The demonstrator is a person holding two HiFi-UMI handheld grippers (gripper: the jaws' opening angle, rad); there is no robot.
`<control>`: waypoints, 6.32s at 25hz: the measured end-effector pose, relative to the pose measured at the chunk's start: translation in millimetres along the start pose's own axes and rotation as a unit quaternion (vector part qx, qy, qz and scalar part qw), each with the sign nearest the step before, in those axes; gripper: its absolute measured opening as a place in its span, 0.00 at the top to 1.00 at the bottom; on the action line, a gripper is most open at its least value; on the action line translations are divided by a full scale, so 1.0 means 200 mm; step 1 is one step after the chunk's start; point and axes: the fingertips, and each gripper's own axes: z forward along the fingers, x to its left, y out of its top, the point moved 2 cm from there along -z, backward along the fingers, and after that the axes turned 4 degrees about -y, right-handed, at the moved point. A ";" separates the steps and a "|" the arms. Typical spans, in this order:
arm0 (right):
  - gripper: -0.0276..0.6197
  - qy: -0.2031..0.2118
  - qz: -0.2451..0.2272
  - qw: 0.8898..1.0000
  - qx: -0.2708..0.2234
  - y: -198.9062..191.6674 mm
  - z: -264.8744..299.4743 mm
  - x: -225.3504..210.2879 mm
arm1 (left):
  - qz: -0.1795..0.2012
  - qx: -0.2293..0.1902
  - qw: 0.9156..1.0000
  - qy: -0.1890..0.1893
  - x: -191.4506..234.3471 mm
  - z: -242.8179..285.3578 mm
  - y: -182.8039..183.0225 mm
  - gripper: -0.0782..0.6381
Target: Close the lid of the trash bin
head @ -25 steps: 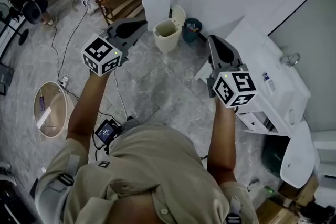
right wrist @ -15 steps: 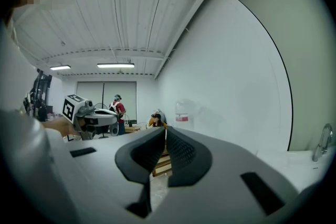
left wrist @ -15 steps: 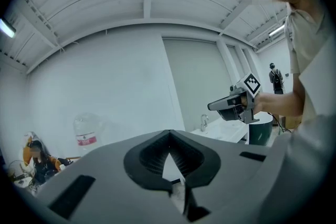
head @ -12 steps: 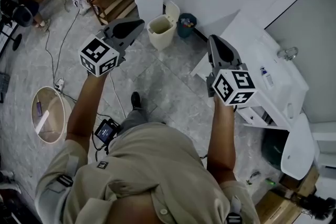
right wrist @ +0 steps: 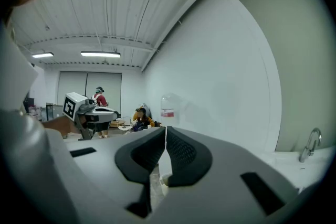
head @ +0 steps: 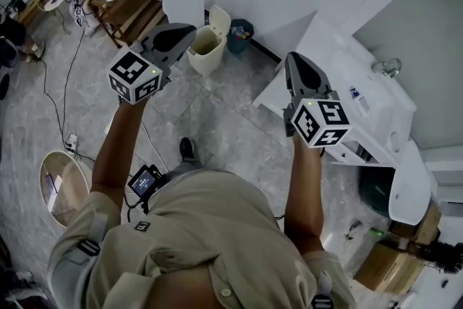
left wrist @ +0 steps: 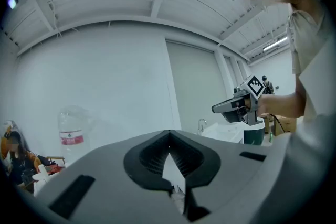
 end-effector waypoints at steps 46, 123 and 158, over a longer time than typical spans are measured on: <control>0.92 0.059 0.000 0.997 0.059 -0.04 1.74 -0.17 | -0.029 0.048 0.997 0.047 1.42 0.48 -0.45 0.87; 0.92 -0.142 0.151 0.943 0.259 -1.28 2.48 -1.34 | -0.147 0.272 0.940 -0.146 2.17 2.32 -2.39 0.87; 0.92 -0.136 0.186 0.914 0.332 -1.79 2.44 -1.28 | -0.173 0.405 0.886 -0.143 2.00 2.21 -3.31 0.87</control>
